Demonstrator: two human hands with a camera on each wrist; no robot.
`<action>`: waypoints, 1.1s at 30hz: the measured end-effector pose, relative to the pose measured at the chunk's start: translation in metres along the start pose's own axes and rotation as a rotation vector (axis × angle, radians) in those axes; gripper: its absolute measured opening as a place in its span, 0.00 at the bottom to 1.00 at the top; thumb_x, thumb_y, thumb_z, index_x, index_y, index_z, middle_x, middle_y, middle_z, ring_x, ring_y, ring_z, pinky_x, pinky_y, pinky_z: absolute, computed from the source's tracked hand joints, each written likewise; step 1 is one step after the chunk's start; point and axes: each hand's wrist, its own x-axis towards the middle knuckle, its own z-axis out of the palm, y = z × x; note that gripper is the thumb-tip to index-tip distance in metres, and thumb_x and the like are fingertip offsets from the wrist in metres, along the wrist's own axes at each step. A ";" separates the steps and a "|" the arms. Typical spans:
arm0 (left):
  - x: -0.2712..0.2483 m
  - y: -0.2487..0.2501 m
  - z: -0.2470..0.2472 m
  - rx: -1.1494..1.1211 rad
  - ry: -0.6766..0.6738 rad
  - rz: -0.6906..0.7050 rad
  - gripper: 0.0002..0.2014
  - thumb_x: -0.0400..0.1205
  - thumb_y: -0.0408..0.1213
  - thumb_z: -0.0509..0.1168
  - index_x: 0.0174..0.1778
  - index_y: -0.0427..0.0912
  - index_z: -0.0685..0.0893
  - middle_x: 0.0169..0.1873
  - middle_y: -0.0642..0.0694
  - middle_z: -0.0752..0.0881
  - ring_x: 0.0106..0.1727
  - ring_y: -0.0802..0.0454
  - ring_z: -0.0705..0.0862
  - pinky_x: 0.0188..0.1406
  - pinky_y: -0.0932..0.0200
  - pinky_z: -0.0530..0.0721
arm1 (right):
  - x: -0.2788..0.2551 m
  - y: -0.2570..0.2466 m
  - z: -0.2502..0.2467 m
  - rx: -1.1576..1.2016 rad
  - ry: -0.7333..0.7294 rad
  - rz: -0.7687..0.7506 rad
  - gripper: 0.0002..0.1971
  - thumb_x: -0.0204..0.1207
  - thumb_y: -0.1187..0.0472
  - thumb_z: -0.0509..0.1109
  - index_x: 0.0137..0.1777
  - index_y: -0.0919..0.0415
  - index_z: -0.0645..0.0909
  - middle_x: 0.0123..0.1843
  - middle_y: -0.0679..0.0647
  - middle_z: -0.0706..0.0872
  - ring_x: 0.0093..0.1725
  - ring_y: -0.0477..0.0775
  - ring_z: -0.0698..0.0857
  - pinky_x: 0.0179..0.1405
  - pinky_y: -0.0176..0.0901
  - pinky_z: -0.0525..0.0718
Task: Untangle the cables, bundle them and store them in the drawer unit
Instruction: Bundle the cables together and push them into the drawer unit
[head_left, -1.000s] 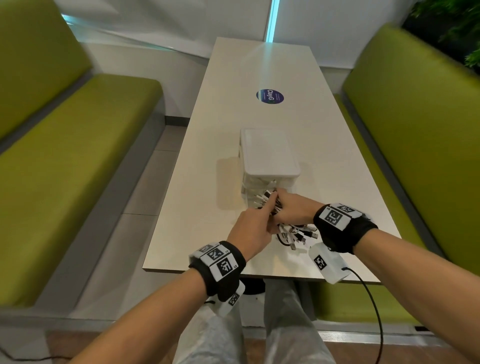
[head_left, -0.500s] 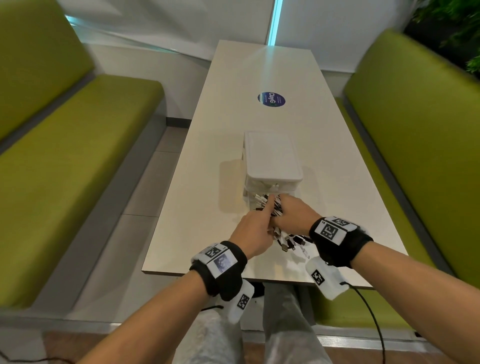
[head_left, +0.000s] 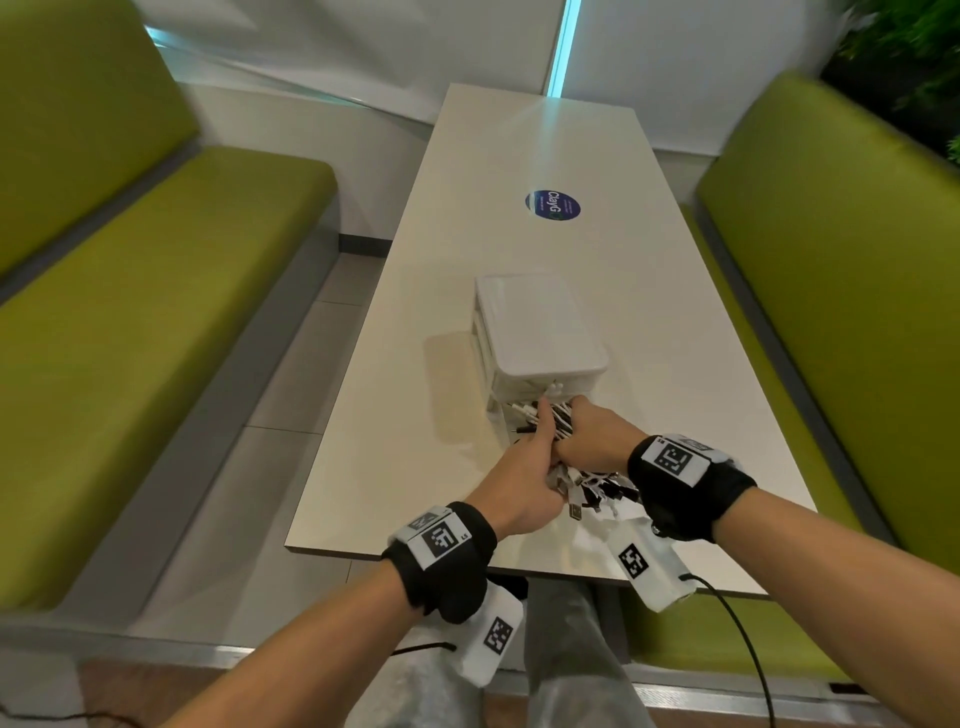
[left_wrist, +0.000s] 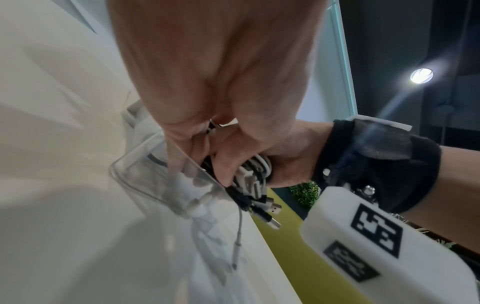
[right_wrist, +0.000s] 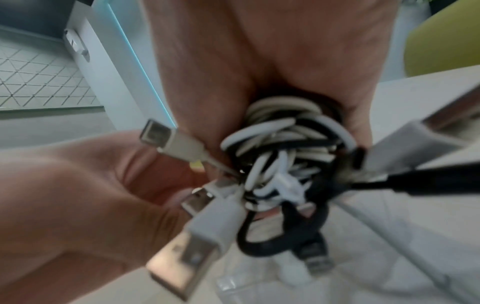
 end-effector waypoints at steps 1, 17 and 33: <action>0.000 0.000 -0.001 -0.003 -0.002 0.004 0.51 0.80 0.31 0.64 0.82 0.51 0.27 0.49 0.39 0.82 0.49 0.45 0.83 0.52 0.47 0.84 | 0.001 0.000 0.001 0.024 0.021 0.002 0.31 0.75 0.56 0.71 0.72 0.67 0.63 0.61 0.63 0.82 0.53 0.59 0.82 0.48 0.48 0.82; -0.012 0.006 -0.007 -0.016 -0.046 0.052 0.53 0.76 0.24 0.62 0.83 0.55 0.30 0.80 0.46 0.61 0.71 0.40 0.73 0.56 0.61 0.77 | 0.005 0.003 0.015 0.348 0.243 0.054 0.21 0.76 0.58 0.68 0.63 0.63 0.66 0.50 0.59 0.84 0.47 0.60 0.85 0.48 0.53 0.86; -0.009 0.009 -0.015 0.063 0.035 -0.105 0.39 0.82 0.28 0.56 0.86 0.39 0.42 0.69 0.34 0.78 0.66 0.39 0.78 0.56 0.58 0.77 | 0.020 -0.024 0.016 -0.164 0.005 0.025 0.37 0.79 0.56 0.67 0.77 0.74 0.51 0.53 0.64 0.85 0.48 0.62 0.84 0.42 0.46 0.77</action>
